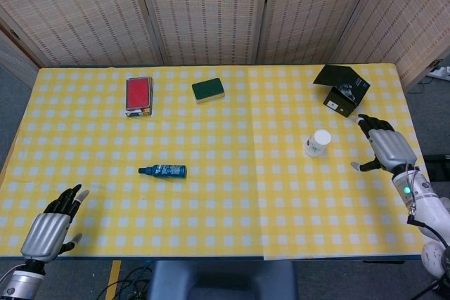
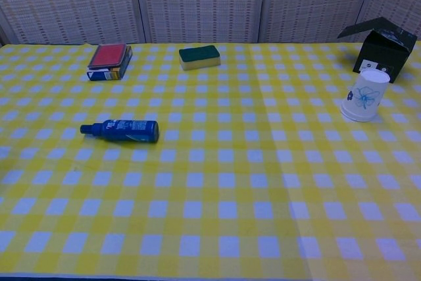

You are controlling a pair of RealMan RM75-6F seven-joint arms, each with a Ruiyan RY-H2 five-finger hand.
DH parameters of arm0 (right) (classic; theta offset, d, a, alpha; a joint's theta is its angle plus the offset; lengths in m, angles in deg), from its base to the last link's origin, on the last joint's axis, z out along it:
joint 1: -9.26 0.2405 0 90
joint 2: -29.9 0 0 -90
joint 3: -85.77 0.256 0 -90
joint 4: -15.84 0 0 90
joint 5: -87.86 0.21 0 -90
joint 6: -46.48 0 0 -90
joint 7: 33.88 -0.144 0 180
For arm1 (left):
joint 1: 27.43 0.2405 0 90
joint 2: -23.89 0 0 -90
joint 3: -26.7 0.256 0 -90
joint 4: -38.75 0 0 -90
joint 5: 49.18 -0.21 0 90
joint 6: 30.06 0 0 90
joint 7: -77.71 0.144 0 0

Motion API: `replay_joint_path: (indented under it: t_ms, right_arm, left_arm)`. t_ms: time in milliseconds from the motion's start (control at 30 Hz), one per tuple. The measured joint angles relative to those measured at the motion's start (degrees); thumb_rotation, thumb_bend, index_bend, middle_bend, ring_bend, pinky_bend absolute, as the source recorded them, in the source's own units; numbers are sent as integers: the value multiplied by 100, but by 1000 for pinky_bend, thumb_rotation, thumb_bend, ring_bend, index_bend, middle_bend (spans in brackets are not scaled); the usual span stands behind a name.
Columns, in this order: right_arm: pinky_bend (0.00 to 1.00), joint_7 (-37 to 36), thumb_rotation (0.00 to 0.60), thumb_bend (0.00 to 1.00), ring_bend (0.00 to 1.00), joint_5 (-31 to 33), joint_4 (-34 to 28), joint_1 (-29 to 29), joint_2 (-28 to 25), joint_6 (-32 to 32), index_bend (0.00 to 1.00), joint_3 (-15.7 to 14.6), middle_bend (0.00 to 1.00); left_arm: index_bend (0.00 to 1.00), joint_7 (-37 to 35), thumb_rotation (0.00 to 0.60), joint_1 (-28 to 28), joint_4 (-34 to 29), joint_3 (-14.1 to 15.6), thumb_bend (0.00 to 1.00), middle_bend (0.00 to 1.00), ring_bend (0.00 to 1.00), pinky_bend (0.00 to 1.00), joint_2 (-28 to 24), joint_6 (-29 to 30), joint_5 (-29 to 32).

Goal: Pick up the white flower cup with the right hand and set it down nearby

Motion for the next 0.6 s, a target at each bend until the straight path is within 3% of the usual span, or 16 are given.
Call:
replay_joint_path:
  t_ms: [233,600]
  right_arm:
    - [0,507,600,211,0,1141,1023,848,626,-594,64,-78,0]
    - [0,470,600,221,0,1501,1771,1340,1143,-1273,81,-375,0]
  left_arm:
    - [42,-13,600,-45,59,-57,317,0,0,228,33,-76,150]
    - [42,-4,600,-56,83,-80,317,0,0,228,44,-87,250]
